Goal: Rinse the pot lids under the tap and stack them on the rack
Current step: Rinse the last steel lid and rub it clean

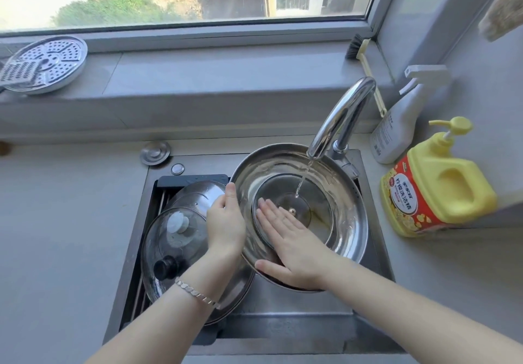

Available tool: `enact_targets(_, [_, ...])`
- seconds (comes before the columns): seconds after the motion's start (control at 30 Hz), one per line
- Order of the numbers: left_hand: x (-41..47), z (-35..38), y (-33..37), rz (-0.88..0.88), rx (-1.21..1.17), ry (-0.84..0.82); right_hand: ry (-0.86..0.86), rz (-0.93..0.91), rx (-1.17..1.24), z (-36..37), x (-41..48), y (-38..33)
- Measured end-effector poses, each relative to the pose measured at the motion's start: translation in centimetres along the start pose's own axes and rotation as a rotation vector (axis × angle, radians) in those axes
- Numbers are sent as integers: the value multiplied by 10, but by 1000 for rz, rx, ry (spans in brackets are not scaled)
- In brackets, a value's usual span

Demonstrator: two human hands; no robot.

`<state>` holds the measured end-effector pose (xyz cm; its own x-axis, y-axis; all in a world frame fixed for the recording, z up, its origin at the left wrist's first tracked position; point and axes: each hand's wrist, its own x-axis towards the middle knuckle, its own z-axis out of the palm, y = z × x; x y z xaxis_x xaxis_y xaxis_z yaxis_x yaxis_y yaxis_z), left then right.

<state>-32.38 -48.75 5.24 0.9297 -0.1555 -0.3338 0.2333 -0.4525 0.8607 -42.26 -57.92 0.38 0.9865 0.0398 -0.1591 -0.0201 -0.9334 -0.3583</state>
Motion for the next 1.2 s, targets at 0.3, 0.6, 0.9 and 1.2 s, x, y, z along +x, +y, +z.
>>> enact_targets(0.3, [-7, 5, 0, 2, -22, 47, -56, 125, 73, -5, 0, 11])
enact_targets(0.6, [-8, -4, 7, 42, -79, 85, -112, 217, 4, -17, -11, 33])
enact_targets(0.9, [3, -18, 0, 86, 3, 113, 523, 720, 650, -28, -24, 74])
enact_targets(1.2, [5, -21, -1, 59, -12, 113, 361, 1335, 1175, -29, 28, 131])
